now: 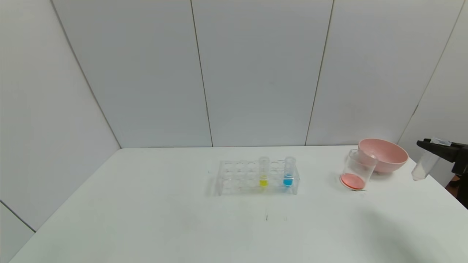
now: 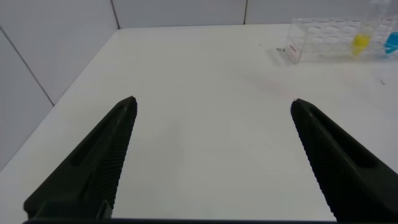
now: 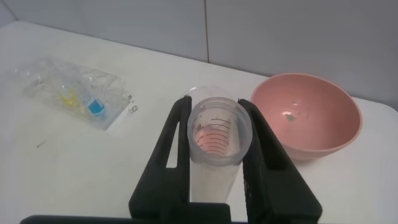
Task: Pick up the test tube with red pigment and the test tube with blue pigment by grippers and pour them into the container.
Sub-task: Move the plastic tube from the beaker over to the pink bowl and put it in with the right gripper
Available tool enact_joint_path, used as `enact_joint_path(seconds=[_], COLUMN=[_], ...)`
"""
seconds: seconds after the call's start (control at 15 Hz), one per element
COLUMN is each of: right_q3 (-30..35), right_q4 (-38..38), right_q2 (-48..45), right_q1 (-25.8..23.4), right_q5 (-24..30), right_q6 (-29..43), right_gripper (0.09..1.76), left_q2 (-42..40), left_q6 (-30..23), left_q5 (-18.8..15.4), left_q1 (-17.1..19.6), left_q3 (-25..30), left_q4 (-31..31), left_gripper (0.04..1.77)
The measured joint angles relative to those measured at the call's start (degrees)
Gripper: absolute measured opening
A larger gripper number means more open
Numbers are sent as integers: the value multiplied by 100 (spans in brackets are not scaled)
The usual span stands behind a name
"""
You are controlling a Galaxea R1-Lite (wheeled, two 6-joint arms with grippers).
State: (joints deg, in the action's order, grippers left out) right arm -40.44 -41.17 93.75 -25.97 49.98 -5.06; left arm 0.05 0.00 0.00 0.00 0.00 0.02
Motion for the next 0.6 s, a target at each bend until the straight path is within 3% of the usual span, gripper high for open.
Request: enact_joint_path(seconds=[0.33, 0.6], right_q3=[-438, -1537], right_q4=[-456, -555], right_q2=[547, 1497], right_q1=[72, 328], right_q5=[-154, -770], right_q6=[6, 104], right_gripper=[54, 54], left_q2=[0, 0], left_q6=[0, 0], left_q5=[0, 0], left_q1=[0, 0], left_q3=[0, 0], left_q4=[-2, -2], left_gripper=[176, 176])
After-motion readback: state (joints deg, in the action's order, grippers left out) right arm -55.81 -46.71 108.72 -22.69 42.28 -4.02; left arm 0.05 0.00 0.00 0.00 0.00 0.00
